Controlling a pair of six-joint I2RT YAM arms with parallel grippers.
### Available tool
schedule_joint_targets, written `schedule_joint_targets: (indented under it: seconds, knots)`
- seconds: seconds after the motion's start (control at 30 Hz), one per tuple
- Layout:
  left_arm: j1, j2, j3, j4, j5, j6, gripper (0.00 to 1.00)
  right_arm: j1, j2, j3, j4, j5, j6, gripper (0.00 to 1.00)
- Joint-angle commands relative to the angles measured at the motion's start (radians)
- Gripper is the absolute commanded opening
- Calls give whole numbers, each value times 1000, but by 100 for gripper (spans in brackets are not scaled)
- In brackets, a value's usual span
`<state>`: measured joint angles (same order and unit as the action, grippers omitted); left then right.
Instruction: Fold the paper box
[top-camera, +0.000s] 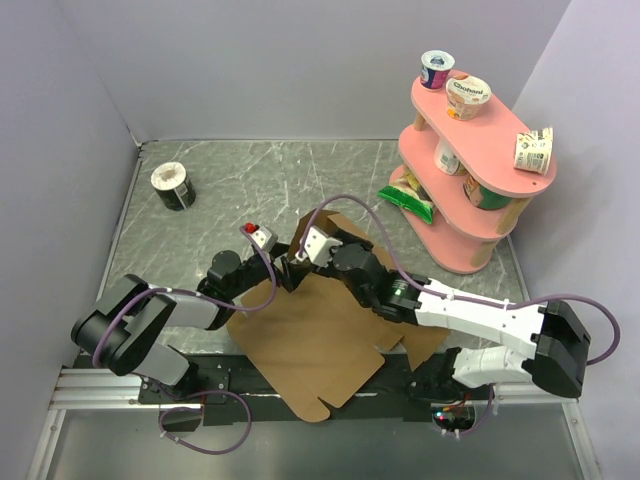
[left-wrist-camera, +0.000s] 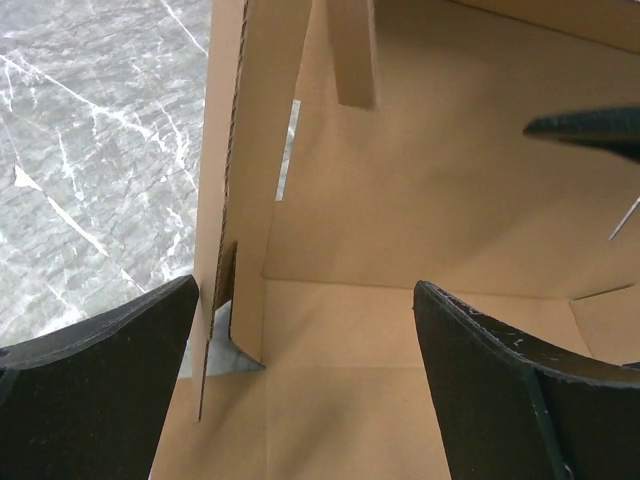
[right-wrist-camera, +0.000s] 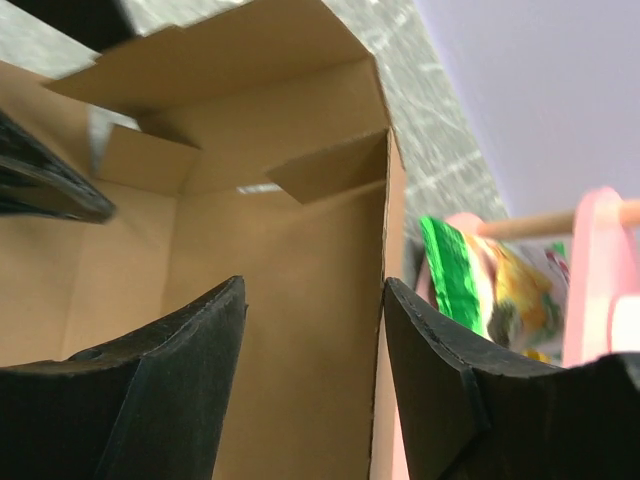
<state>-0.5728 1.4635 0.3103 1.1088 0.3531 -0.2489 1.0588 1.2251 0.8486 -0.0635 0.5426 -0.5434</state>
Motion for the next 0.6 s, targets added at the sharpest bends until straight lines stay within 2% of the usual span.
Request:
schedule_joint_targets:
  seconds: [0.0,0.2,0.3,0.4,0.57]
  knots:
    - [-1,4,32,45,37,7,95,-19,-45,-13,-28,120,51,64]
    - [-2,6,38,59,37,-9,93,-77,-88,-20,-88,97,111,64]
    - [-1,17,41,82,40,-16,91,-126,-117,-14,-152,62,146,68]
    - [-2,26,50,86,41,-23,88,-219,-145,3,-238,-24,206,75]
    - [-1,41,61,95,35,-29,81,-408,-142,41,-343,-280,284,83]
